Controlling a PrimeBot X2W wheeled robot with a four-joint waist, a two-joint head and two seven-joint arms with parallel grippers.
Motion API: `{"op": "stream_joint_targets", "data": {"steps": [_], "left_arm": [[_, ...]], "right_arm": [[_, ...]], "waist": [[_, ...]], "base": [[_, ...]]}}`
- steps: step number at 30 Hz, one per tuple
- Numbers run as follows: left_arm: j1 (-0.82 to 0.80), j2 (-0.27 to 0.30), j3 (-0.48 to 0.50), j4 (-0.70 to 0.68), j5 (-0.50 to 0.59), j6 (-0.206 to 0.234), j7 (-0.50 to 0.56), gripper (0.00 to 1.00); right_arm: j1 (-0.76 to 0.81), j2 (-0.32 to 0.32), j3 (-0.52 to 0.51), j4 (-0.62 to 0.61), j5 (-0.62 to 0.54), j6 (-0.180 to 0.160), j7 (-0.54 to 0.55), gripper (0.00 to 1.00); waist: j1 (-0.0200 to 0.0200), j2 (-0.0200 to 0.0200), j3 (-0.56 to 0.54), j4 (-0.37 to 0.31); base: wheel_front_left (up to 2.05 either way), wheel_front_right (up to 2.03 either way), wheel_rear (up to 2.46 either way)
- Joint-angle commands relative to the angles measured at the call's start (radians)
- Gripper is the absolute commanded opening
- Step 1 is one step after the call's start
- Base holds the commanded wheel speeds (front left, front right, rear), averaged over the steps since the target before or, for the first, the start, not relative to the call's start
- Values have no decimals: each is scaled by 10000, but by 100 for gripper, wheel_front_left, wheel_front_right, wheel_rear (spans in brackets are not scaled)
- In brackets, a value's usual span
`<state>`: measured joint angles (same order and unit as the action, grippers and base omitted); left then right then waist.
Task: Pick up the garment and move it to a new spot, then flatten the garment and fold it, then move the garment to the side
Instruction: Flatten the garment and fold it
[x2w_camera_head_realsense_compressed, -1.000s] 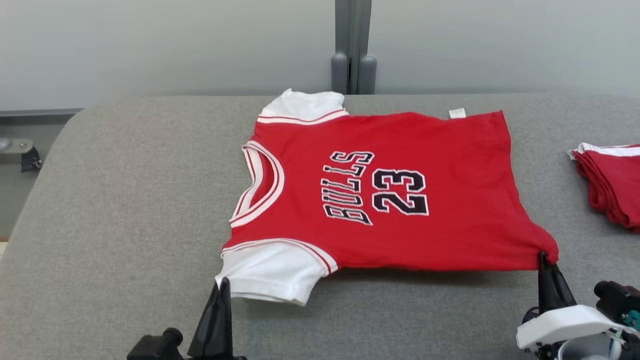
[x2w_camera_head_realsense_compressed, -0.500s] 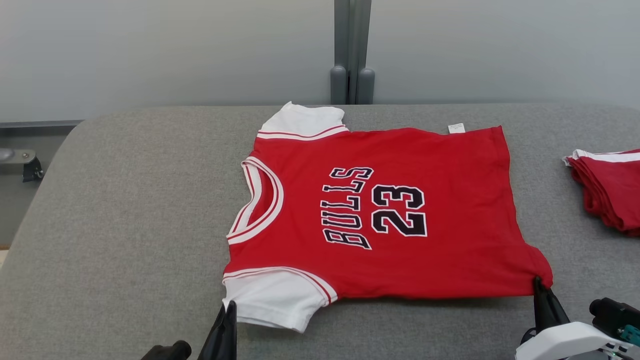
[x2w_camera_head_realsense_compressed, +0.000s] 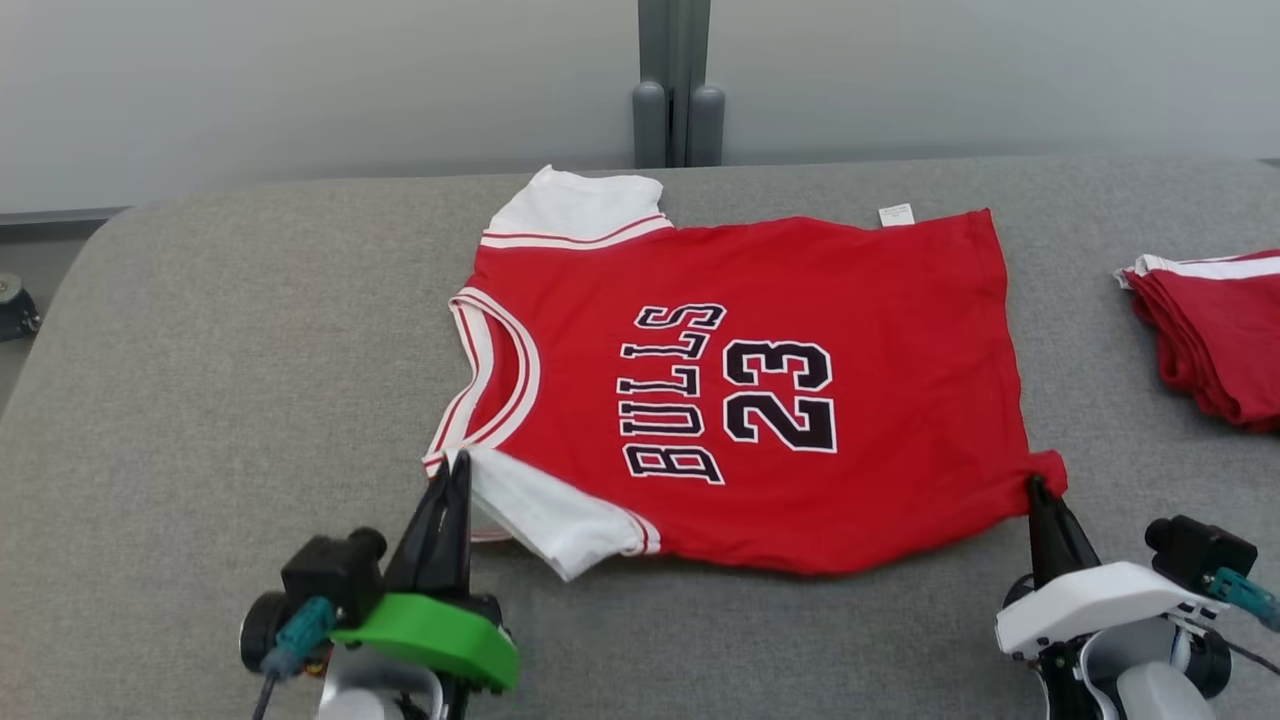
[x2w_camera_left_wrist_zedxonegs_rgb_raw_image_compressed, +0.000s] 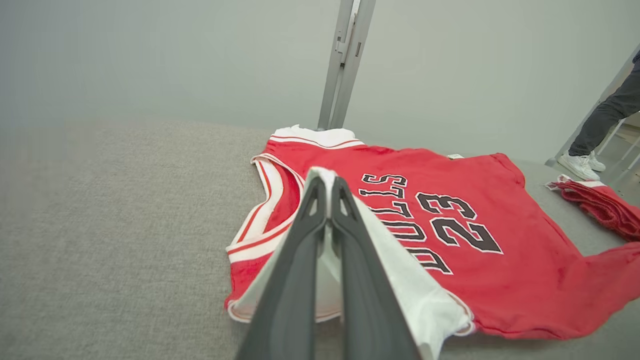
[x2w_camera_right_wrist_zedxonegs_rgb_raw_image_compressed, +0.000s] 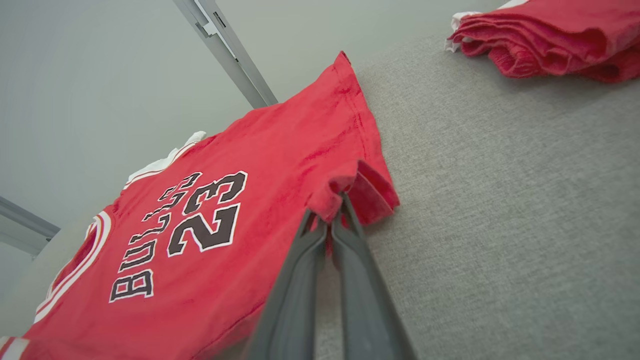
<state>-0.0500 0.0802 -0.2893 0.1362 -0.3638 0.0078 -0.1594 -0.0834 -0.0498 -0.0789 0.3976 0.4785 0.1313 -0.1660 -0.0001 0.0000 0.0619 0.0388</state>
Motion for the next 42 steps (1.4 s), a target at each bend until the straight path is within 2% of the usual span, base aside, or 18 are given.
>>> {"op": "stream_joint_targets", "data": {"steps": [1, 9, 16, 27, 28, 29, 30, 31, 32, 33, 42], "left_arm": [[-506, 22, 60, 205, 65, -39, -129, 0], [-3115, -163, 450, 2184, -86, 62, -838, 0], [-4877, -233, 521, 3896, -121, -30, -1058, 0], [-6030, -278, 501, 5268, 215, -268, -1056, 0], [-6080, -279, 492, 5344, 185, -302, -1055, 1], [-6103, -280, 476, 5357, 116, -364, -1057, 21], [-6117, -281, 459, 5380, 68, -413, -1057, 59], [-6126, -282, 455, 5386, 69, -397, -1057, 96], [-6139, -278, 469, 5332, 43, -385, -1056, 100], [-6113, -276, 477, 5241, 0, -442, -1057, 100], [-4871, -278, 734, 3577, -341, -700, -1046, 100]], "right_arm": [[-281, -18, 1, 59, 140, -14, -64, 0], [-1802, -19, 95, 663, 322, -14, -335, 0], [-2918, -18, 154, 1630, 270, -14, -666, 0], [-3631, -20, 559, 2519, 521, -14, -946, 0], [-3680, -18, 606, 2583, 545, -14, -962, 0], [-3720, -18, 646, 2617, 573, -14, -975, 0], [-3768, -19, 700, 2654, 589, -14, -988, 7], [-3792, -18, 753, 2673, 623, -14, -995, 21], [-3816, -18, 804, 2690, 675, -14, -998, 85], [-3841, -15, 831, 2706, 689, -14, -1005, 100], [-3492, -21, 291, 1913, 64, -14, -992, 100]], "waist": [[1, 0, 358, -214], [1, 0, 1461, -598], [1, 0, 2165, -803], [1, 0, 2430, -1050], [1, 0, 2435, -1060], [1, 0, 2441, -1065], [1, 0, 2444, -1065], [1, 0, 2441, -1059], [1, 0, 2435, -1045], [1, 0, 2421, -1020], [1, 0, 2029, -664]], "base": [[0, 0, 0], [0, 0, 0], [0, 0, 0], [0, 0, 0], [0, 0, 0], [0, 0, 0], [0, 0, 0], [0, 0, 0], [0, 0, 0], [0, 0, 0], [0, 0, 0]]}}
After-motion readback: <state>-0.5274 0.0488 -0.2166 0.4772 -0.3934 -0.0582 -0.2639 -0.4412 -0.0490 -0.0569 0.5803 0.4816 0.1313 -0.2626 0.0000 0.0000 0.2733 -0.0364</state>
